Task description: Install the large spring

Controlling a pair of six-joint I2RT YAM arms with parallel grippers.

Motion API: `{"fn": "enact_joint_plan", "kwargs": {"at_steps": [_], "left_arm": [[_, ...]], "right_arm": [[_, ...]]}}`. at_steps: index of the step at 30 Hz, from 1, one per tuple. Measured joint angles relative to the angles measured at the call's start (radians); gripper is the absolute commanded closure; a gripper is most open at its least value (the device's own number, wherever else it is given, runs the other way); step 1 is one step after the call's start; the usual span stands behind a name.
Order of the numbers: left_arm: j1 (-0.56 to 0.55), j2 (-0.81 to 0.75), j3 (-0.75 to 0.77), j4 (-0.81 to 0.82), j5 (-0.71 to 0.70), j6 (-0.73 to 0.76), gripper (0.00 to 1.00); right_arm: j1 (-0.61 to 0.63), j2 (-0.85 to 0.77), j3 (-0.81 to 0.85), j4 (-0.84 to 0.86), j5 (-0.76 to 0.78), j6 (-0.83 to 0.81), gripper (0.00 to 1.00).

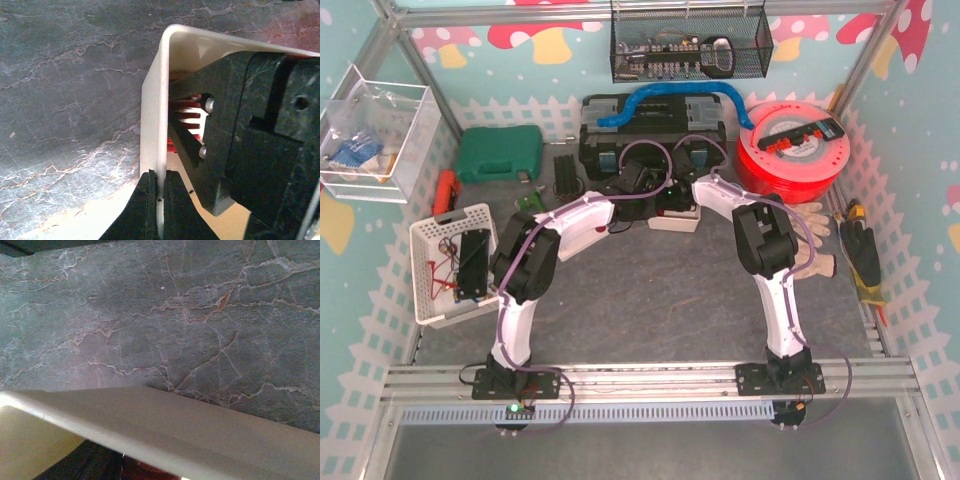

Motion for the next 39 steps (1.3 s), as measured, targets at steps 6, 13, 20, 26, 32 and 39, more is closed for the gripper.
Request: {"fn": "enact_joint_plan", "kwargs": {"at_steps": [6,13,20,26,32,39], "left_arm": [[0.002,0.003,0.0,0.007,0.0,-0.017,0.89],[0.018,0.006,0.0,0.014,0.034,-0.069,0.64],[0.061,-0.024,0.0,0.016,0.085,-0.124,0.57],[0.135,-0.184,-0.036,0.018,0.15,-0.154,0.53],[0.228,-0.351,-0.058,0.019,0.22,-0.134,0.49],[0.308,-0.422,-0.063,-0.039,0.328,-0.053,0.47]], "right_arm": [[0.006,0.014,0.029,-0.038,0.055,-0.015,0.77],[0.002,0.008,0.026,-0.032,0.048,-0.072,0.92],[-0.025,-0.005,0.02,-0.02,0.011,-0.195,0.94],[-0.038,-0.099,-0.013,0.02,-0.063,-0.318,0.94],[-0.035,-0.245,-0.051,0.076,-0.138,-0.468,0.92],[-0.018,-0.491,-0.323,0.282,-0.288,-0.69,0.95]]}}
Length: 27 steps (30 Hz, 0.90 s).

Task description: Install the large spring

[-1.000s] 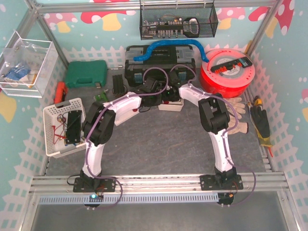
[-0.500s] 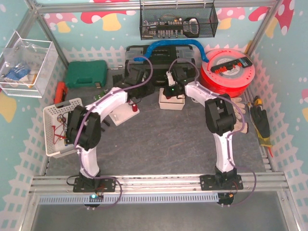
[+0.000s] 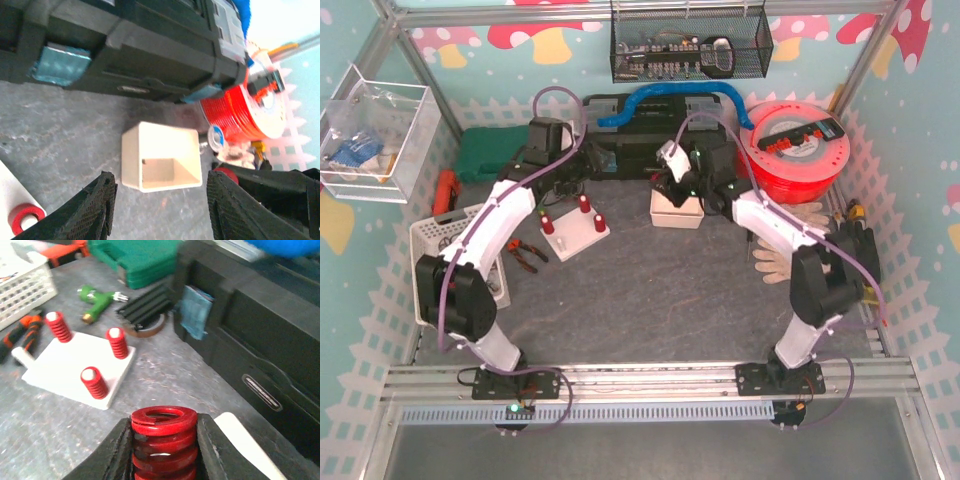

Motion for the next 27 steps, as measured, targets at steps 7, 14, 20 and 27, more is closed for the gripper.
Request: {"fn": "enact_joint_plan", "kwargs": {"at_steps": [7,14,20,27], "left_arm": [[-0.01,-0.064,-0.047,-0.038,0.146,0.071,0.48],[-0.043,-0.067,-0.087,-0.049,0.264,0.128,0.44],[-0.045,-0.067,-0.117,-0.042,0.32,0.136,0.49],[-0.044,-0.057,-0.117,-0.03,0.348,0.131,0.54]], "right_arm": [[0.092,-0.117,-0.171,0.23,-0.053,-0.133,0.96],[0.142,-0.093,-0.154,0.311,-0.06,-0.187,0.97],[0.142,-0.071,-0.145,0.315,-0.063,-0.212,0.98],[0.142,-0.07,-0.145,0.317,-0.076,-0.238,0.98]]}}
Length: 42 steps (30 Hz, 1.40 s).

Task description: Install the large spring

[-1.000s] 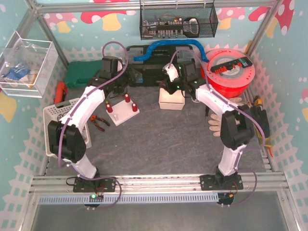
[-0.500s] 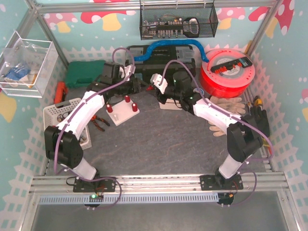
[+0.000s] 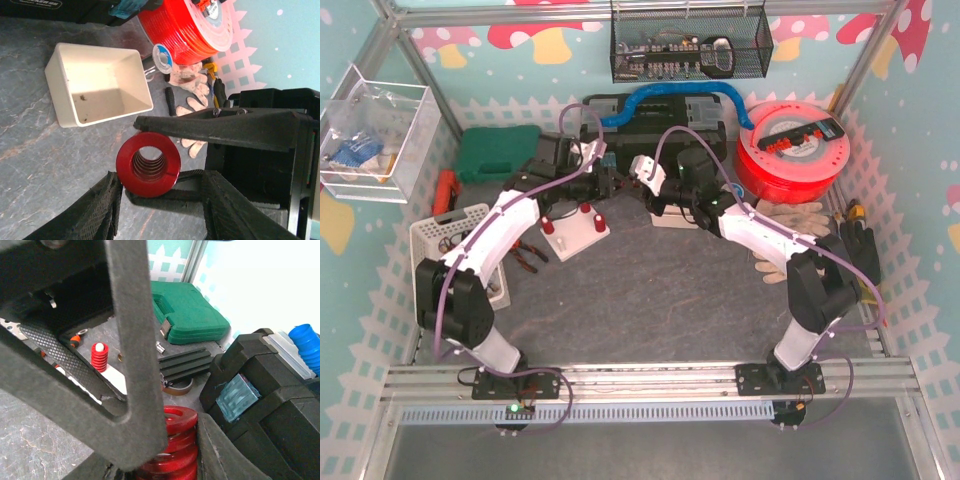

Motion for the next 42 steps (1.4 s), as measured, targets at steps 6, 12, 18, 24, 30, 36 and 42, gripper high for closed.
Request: {"fn": "enact_joint_plan", "kwargs": {"at_steps": [6,12,18,24,30,36,42], "left_arm": [[-0.001,0.024,0.012,0.011,0.023,-0.026,0.53],[-0.001,0.029,0.012,0.018,0.033,-0.049,0.61],[0.004,0.032,0.011,0.017,0.021,-0.071,0.97],[0.013,0.008,-0.031,0.012,-0.026,-0.078,1.0],[0.059,-0.109,-0.09,-0.104,-0.244,-0.044,1.0],[0.062,-0.23,-0.153,-0.206,-0.525,0.007,1.0],[0.062,-0.188,-0.205,-0.274,-0.708,0.048,1.0]], "right_arm": [[0.002,0.0,0.0,0.003,-0.018,-0.018,0.97],[0.013,0.0,0.0,0.02,-0.043,-0.037,0.97],[0.013,0.007,-0.003,0.035,-0.043,-0.053,0.68],[0.026,0.022,-0.004,0.024,-0.014,-0.022,0.31],[0.039,-0.045,-0.156,0.039,0.09,0.08,0.1],[0.038,-0.079,-0.231,0.012,0.256,0.182,0.01],[0.038,-0.083,-0.222,0.006,0.374,0.222,0.01]]}}
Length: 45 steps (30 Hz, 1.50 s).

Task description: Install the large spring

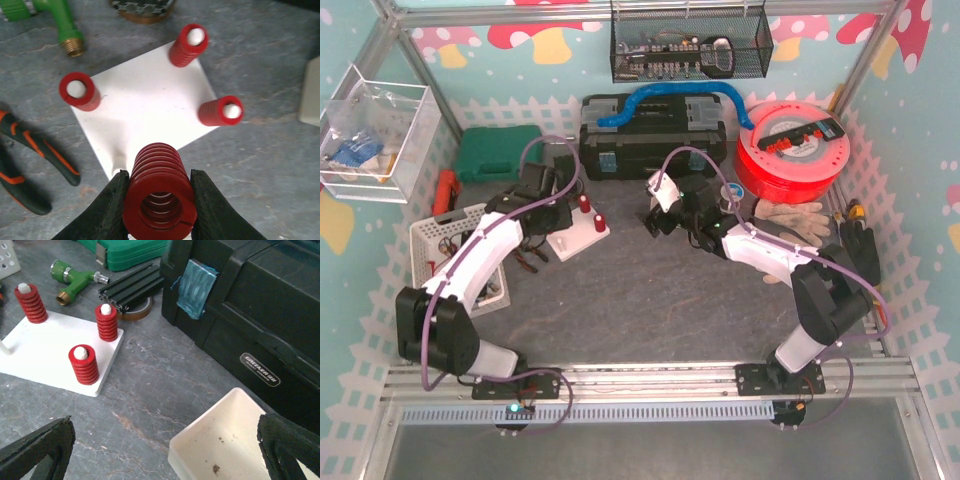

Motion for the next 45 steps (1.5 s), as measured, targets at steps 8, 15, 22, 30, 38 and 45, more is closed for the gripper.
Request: {"fn": "enact_joint_plan", "kwargs": {"at_steps": [8,15,22,30,38,45], "left_arm": [[0.0,0.064,-0.003,-0.021,-0.088,0.018,1.0],[0.0,0.083,-0.011,-0.023,-0.103,0.034,1.0],[0.0,0.09,-0.035,-0.024,-0.093,0.035,1.0],[0.0,0.095,-0.044,-0.026,-0.091,0.039,1.0],[-0.001,0.098,-0.047,-0.018,-0.092,0.043,1.0],[-0.002,0.094,-0.053,-0.014,-0.095,0.05,1.0]], "right_arm": [[0.0,0.0,0.006,-0.009,0.039,0.013,0.01],[0.0,-0.008,0.006,-0.011,0.059,0.015,0.01],[0.0,-0.008,0.006,-0.013,0.064,0.016,0.01],[0.0,-0.008,0.005,-0.013,0.079,0.016,0.01],[0.0,-0.008,0.0,-0.013,0.089,0.016,0.01],[0.0,-0.008,-0.014,-0.017,0.1,0.019,0.01]]}}
